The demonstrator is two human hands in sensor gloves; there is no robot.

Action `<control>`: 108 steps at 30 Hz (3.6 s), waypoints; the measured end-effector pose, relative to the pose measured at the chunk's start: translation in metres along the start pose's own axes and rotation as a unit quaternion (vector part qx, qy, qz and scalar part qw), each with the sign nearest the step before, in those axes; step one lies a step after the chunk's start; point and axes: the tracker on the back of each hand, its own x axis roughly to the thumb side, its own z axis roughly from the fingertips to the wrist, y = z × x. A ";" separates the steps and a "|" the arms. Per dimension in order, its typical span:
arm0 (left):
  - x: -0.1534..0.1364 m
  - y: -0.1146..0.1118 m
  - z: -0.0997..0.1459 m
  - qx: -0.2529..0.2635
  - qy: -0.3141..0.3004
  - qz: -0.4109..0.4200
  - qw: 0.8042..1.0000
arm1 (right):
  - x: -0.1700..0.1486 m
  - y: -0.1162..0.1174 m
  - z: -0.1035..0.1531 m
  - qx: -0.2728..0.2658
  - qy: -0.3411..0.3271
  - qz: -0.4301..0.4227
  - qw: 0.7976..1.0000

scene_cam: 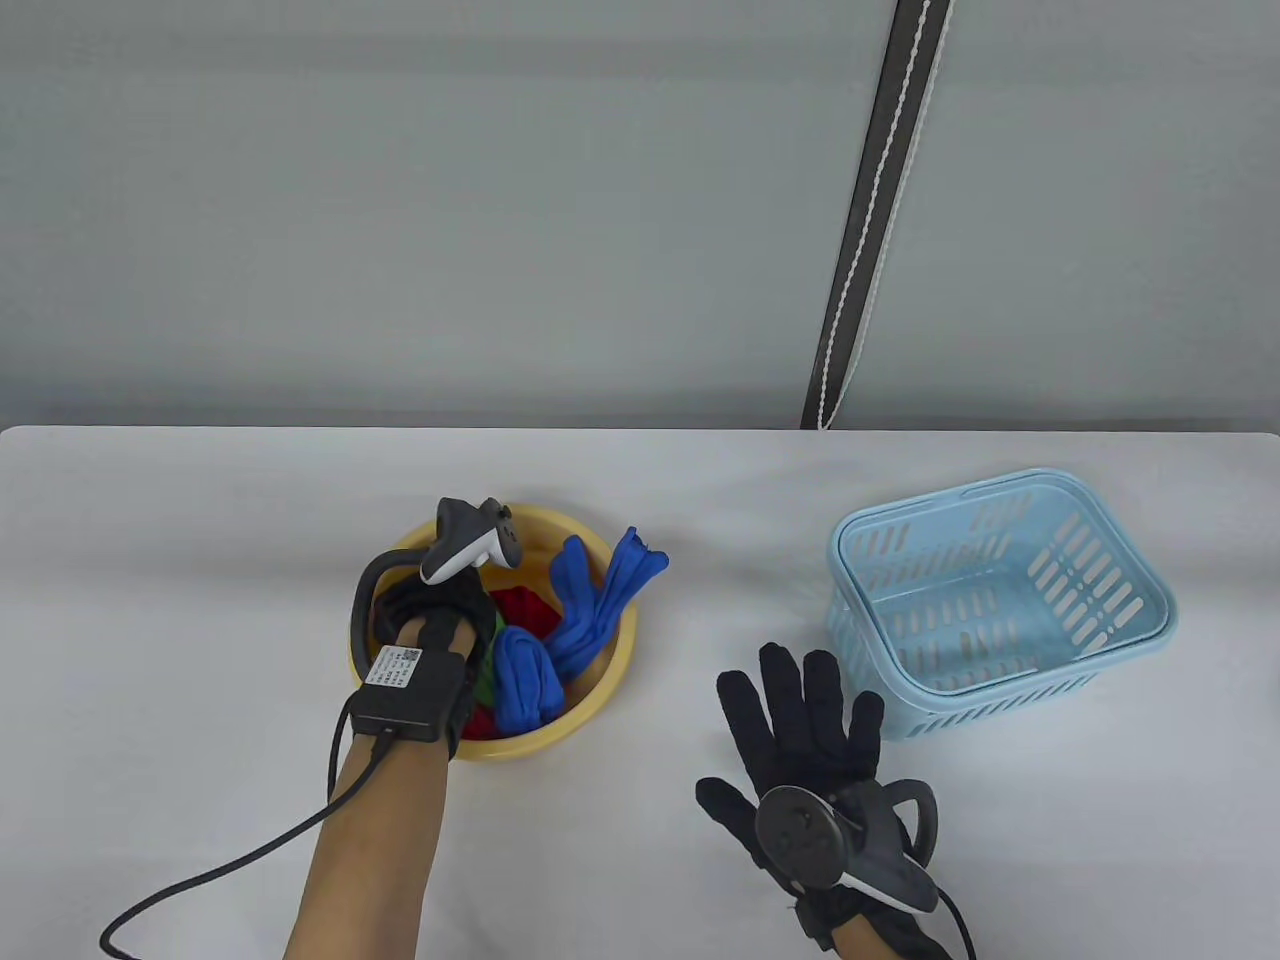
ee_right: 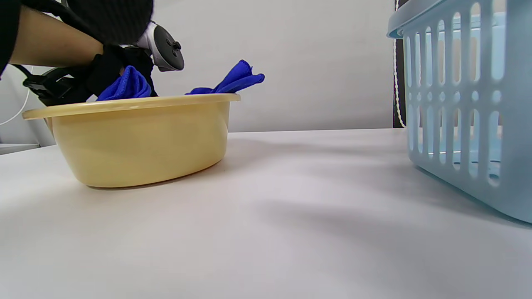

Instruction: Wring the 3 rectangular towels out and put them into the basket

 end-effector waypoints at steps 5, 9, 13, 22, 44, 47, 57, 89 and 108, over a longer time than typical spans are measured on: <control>0.003 0.003 -0.001 0.062 0.026 -0.035 0.997 | 0.000 0.000 0.000 0.005 0.001 0.002 1.000; -0.006 0.008 0.006 0.097 0.022 -0.003 0.995 | 0.000 0.000 0.000 0.004 0.000 -0.001 1.000; -0.020 0.023 0.031 0.133 0.015 0.011 0.991 | 0.001 0.000 -0.001 0.006 -0.002 -0.005 1.000; -0.064 0.060 0.119 0.262 -0.008 0.083 0.961 | 0.004 -0.004 0.001 -0.001 -0.009 -0.020 1.000; -0.059 0.036 0.308 0.523 -0.202 0.214 0.800 | 0.040 -0.060 -0.037 -0.017 -0.072 -0.345 0.936; -0.045 0.023 0.310 0.524 -0.217 0.220 0.794 | 0.044 -0.051 -0.046 0.006 -0.078 -0.410 0.909; -0.023 -0.004 0.301 0.514 -0.252 0.207 0.793 | 0.033 -0.028 -0.067 0.019 -0.048 -0.505 0.862; 0.021 -0.062 0.233 0.292 -0.461 0.400 0.736 | 0.014 -0.100 -0.043 -0.003 -0.095 -0.380 0.920; 0.013 -0.079 0.176 0.139 -0.456 0.694 0.539 | -0.030 -0.031 -0.051 -0.004 -0.006 -0.527 0.850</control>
